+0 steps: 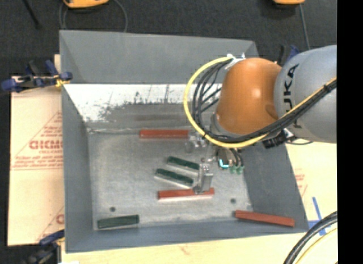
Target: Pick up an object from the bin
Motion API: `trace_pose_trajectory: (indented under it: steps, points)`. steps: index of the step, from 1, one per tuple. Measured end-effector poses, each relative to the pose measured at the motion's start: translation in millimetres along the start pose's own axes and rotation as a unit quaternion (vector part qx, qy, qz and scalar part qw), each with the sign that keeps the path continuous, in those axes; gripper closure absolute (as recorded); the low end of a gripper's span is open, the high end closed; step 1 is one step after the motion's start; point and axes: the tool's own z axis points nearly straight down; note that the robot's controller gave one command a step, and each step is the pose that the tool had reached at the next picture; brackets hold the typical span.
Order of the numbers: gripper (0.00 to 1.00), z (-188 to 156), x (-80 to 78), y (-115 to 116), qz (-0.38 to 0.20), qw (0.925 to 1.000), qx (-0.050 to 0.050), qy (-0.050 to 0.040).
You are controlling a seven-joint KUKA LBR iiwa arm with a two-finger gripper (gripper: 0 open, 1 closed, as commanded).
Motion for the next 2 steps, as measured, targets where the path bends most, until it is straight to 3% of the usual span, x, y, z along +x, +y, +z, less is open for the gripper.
trace_pose_trajectory:
  steps: [1, 2]
  points:
    - [0.0, 118.7, -47.4, 11.3, -0.001, 1.0, 0.0, -0.0008]
    - [1.0, 116.2, -48.4, 11.2, 0.0, 1.0, -0.001, -0.0036]
